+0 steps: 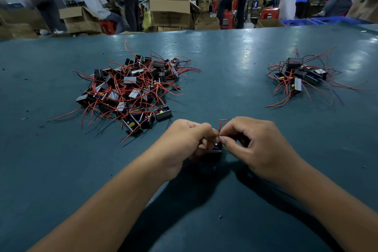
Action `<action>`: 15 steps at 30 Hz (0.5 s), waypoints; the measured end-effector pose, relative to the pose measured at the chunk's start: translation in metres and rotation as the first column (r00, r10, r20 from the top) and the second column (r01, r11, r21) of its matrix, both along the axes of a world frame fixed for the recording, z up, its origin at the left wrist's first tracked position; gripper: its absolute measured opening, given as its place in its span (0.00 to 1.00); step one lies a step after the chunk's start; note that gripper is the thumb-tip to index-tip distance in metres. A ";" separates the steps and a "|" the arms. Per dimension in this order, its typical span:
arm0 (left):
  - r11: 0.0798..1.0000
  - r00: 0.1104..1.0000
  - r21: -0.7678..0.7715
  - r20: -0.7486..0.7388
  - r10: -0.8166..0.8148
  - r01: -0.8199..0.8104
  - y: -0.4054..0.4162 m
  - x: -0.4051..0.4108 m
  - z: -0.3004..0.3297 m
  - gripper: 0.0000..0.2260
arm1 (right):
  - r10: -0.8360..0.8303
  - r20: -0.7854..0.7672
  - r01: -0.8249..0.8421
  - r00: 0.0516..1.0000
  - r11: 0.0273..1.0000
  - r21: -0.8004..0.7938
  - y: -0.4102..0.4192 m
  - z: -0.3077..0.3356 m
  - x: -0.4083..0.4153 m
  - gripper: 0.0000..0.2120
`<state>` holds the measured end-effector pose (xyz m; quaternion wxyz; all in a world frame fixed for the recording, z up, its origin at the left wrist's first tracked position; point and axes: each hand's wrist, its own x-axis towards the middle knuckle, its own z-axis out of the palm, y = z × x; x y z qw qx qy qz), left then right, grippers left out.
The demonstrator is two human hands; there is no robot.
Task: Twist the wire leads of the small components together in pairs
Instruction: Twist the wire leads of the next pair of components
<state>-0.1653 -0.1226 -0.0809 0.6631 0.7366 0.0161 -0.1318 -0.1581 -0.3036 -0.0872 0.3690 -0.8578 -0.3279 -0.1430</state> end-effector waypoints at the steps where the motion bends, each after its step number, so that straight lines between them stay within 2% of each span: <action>1: 1.000 0.998 0.028 0.065 -0.001 0.000 0.002 0.001 0.000 0.16 | -0.006 -0.006 0.006 1.000 1.000 0.013 -0.001 0.000 0.000 0.04; 3: 0.974 0.937 0.226 0.343 -0.060 -0.021 0.011 0.003 0.002 0.11 | -0.020 -0.021 0.021 1.000 0.999 0.044 -0.003 0.001 0.002 0.04; 5: 0.901 0.778 0.429 0.588 -0.222 -0.067 0.020 0.005 0.005 0.05 | -0.025 -0.036 0.027 0.999 0.998 0.064 -0.004 0.001 0.002 0.04; 6: 0.864 0.695 0.495 0.652 -0.302 -0.089 0.022 0.005 0.006 0.06 | -0.024 -0.046 0.027 0.999 0.997 0.074 -0.005 0.001 0.003 0.04; 7: 0.834 0.628 0.543 0.684 -0.373 -0.097 0.024 0.006 0.005 0.06 | -0.020 -0.059 0.025 0.998 0.996 0.083 -0.005 0.001 0.003 0.04; 9: 0.800 0.548 0.588 0.712 -0.440 -0.122 0.024 0.007 0.005 0.05 | -0.003 -0.084 0.011 0.997 0.995 0.097 -0.006 0.001 0.003 0.04; 15: 0.721 0.427 0.639 0.750 -0.505 -0.270 0.023 0.008 0.004 0.07 | 0.042 -0.096 -0.034 0.994 0.995 0.089 -0.005 0.002 0.002 0.04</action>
